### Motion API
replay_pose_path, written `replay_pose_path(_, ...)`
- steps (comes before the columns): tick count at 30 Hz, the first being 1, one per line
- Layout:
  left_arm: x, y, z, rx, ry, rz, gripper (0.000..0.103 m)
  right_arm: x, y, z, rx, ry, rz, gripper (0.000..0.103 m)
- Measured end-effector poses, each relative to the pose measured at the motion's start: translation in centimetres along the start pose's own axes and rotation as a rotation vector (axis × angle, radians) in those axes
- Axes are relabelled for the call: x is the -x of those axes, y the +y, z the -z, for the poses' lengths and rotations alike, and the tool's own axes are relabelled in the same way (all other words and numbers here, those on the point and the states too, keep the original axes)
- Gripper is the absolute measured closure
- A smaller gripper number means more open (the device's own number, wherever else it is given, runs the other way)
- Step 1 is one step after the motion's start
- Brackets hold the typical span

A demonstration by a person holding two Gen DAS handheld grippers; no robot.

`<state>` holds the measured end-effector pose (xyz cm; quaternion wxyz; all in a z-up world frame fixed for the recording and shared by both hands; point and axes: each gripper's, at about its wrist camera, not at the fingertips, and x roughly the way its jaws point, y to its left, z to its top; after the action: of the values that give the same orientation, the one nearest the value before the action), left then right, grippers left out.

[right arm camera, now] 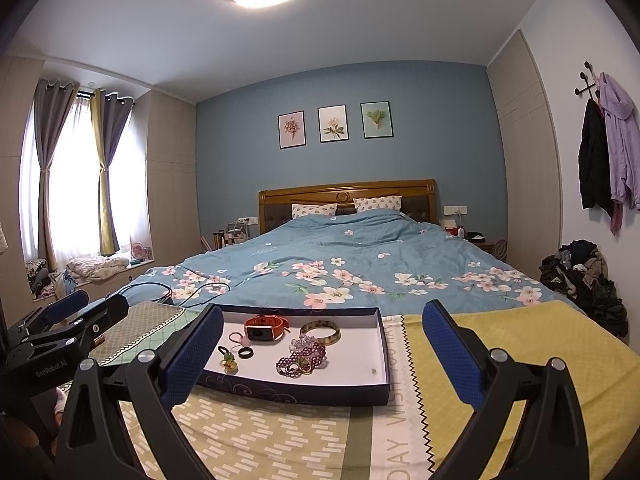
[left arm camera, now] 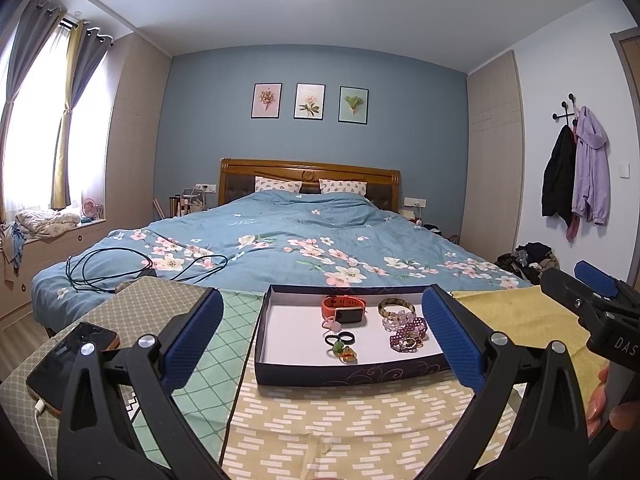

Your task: Organize jewelry

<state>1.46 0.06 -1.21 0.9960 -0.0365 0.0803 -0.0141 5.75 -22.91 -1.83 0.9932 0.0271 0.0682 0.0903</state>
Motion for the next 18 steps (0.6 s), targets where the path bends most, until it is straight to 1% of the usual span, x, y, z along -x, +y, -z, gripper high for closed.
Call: replay_pose_path(18,0.0,-0.08,0.11,-0.016,0.0,-0.007,0.005,-0.25,0.1,0.15,-0.009,0.011,-0.003,0.007)
